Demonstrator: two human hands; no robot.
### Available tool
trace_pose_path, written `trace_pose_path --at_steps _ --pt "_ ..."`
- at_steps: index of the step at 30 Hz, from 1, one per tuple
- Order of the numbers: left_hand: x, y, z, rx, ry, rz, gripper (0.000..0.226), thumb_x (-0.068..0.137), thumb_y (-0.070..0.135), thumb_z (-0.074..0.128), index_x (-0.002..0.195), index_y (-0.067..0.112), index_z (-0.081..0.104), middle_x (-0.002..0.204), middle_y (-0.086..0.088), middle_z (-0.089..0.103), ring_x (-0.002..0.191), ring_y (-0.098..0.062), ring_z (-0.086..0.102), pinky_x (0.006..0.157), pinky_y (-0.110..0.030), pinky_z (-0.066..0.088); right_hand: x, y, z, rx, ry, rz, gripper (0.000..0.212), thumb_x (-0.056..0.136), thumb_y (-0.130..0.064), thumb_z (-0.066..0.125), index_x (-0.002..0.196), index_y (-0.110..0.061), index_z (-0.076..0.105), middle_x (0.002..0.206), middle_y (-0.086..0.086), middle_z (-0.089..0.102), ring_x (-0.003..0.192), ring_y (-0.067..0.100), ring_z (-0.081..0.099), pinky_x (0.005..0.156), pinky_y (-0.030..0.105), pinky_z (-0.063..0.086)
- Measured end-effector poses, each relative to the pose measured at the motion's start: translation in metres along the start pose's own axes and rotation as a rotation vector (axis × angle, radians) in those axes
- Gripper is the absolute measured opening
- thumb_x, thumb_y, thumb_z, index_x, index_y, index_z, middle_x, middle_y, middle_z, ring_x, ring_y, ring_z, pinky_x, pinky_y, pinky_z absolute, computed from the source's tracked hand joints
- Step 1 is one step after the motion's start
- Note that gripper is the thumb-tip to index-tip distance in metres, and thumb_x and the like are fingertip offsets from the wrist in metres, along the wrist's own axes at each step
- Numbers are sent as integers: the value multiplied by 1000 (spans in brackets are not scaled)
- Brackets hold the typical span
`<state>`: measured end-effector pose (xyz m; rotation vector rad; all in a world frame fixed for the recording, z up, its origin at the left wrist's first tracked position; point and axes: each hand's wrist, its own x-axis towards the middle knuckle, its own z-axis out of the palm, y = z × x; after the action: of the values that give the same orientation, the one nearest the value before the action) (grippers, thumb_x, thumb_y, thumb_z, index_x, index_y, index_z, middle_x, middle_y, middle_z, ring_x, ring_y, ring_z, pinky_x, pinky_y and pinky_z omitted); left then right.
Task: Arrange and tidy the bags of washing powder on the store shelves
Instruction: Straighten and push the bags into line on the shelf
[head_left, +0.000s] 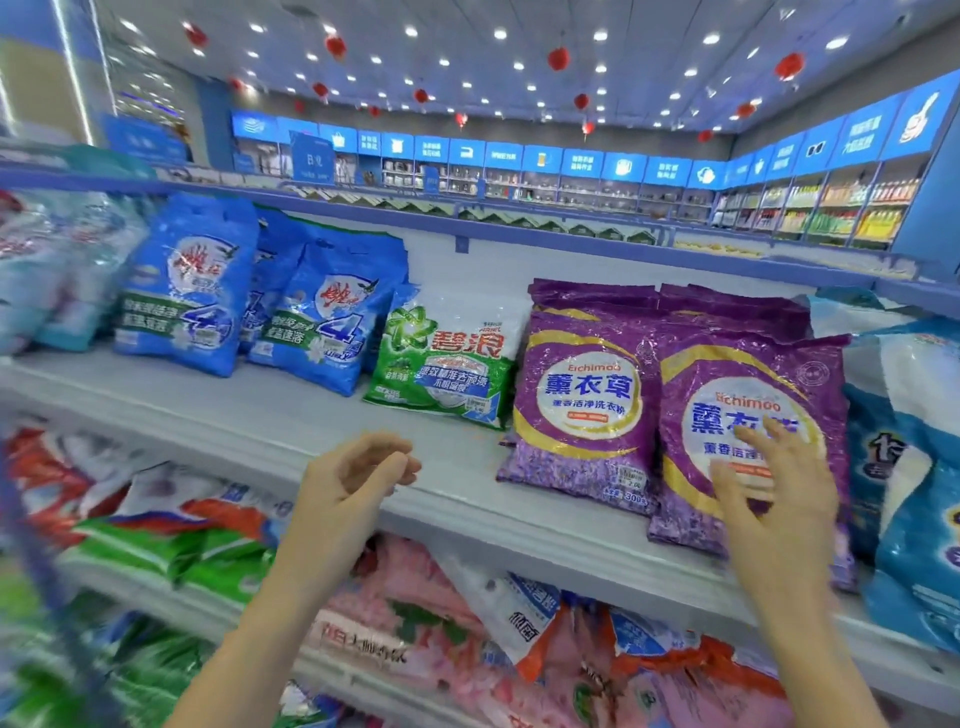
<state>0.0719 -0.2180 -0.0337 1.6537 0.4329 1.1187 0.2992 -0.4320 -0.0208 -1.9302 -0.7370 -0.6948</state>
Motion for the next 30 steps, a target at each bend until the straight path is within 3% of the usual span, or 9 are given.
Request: trace_pose_path --at_steps 4,9,12,15,17,19,22,26,30 --pt "-11 -2 -66 42 137 4 16 79 26 58 86 18 70 82 -3 74 81 -17 70 73 -24 55 -21 -61 15 424 -80 -37 8 85 -32 51 86 -35 58 85 -7 67 83 -3 57 73 9 43" --pt "-44 5 -161 117 353 -1 15 90 10 55 87 14 69 79 -3 73 77 -19 69 73 -26 56 -57 -142 55 743 -256 -28 31 94 -3 49 73 -22 61 62 0 62 50 11 49 51 15 42" --pt "-67 10 -227 103 493 12 20 83 37 62 77 21 72 73 -5 70 67 -16 66 62 -20 54 -86 -197 88 879 -357 -16 25 86 -42 51 74 -25 64 53 1 57 43 12 43 42 24 34" --pt "-87 8 -306 124 641 32 49 63 74 64 74 27 72 63 2 66 57 -10 58 53 -16 47 -118 -249 131 1007 -466 68 32 90 -41 50 68 -28 68 42 1 49 35 6 36 35 17 22" --pt "-100 6 -364 135 736 37 56 56 80 63 68 26 71 56 4 60 51 -6 52 48 -15 41 -141 -288 163 1068 -548 120 38 79 -62 57 67 -28 69 40 1 48 33 8 35 34 19 17" --pt "-109 8 -419 164 823 33 51 59 75 64 64 25 68 51 5 54 48 -8 45 45 -14 37 -165 -327 195 1109 -604 145 48 68 -72 59 68 -25 69 40 1 48 33 7 36 34 14 17" --pt "-117 10 -490 167 922 35 35 79 52 61 57 24 64 49 8 49 45 -7 41 42 -15 31 -198 -380 242 1189 -663 197 36 90 -40 52 64 -24 69 40 2 48 35 8 39 35 9 26" --pt "-127 5 -566 208 980 43 57 100 13 36 49 25 60 48 12 46 42 -1 37 50 -32 20 -235 -449 293 1270 -824 217 49 59 -68 69 65 -20 68 41 1 47 38 9 39 37 15 26" --pt "-137 -1 -626 227 1040 26 43 89 42 56 51 23 55 48 11 42 44 -3 37 50 -31 21 -259 -506 344 1291 -943 216 56 47 -75 69 63 -21 68 42 -1 48 39 10 41 38 21 24"
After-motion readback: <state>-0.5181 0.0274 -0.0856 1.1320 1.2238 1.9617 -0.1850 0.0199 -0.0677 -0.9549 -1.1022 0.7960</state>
